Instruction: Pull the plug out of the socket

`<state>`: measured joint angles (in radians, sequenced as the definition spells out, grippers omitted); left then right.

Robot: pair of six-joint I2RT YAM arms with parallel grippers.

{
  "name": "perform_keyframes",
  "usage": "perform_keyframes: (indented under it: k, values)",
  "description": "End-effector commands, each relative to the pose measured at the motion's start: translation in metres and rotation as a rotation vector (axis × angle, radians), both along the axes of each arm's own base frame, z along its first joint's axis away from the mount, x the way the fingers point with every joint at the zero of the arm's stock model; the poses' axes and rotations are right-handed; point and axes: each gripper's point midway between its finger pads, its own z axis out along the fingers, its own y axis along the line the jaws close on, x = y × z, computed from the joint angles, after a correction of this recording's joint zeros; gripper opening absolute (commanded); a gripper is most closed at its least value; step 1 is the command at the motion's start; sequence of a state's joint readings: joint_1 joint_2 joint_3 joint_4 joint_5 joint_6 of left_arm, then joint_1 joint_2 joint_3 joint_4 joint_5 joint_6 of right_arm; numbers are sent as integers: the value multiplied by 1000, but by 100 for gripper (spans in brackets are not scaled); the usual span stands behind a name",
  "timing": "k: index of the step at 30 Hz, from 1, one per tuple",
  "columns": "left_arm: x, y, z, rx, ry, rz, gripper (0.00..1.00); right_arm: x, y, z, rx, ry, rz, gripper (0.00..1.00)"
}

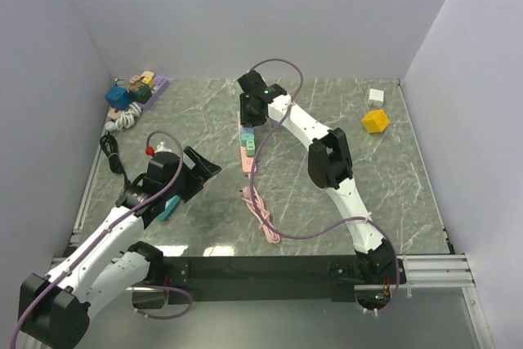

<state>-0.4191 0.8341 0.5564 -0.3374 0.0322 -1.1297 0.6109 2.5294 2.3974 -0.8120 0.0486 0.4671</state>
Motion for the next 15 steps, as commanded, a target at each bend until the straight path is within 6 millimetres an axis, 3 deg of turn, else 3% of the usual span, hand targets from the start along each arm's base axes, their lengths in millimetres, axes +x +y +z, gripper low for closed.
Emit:
perform_keyframes:
  k: [1, 3, 4, 6, 7, 8, 9, 10, 12, 13, 15]
  values:
    - [-1, -4, -4, -8, -4, -31, 99, 10, 2, -7, 22, -16, -10, 3]
    - [0, -6, -12, 15, 6, -56, 99, 5, 0, -1, 46, 4, -3, 0]
    - [3, -10, -11, 11, -10, -80, 99, 0, -9, -12, 46, 42, -12, 0]
    - [6, -16, -20, 31, -1, -123, 99, -10, -7, 4, 135, 71, 21, 0]
    - [14, -21, -16, 24, -34, -141, 99, -26, -18, -16, 138, 144, 11, 0]
    - [15, -25, -27, 43, -12, -177, 98, -33, -19, 0, 190, 149, 28, 0]
    - [19, -29, -27, 47, -18, -193, 98, -41, -14, 3, 245, 175, 57, 0]
    - [23, -35, -28, 48, -28, -218, 97, -60, -21, -14, 248, 240, 58, 0]
    - [32, -51, -34, 65, -47, -287, 95, -72, -20, 4, 342, 257, 73, 0]
    - [33, -57, -37, 79, -46, -311, 95, -88, -25, -9, 357, 315, 67, 0]
    - [43, -76, -37, 100, -83, -371, 94, -96, -27, -2, 402, 336, 67, 0]
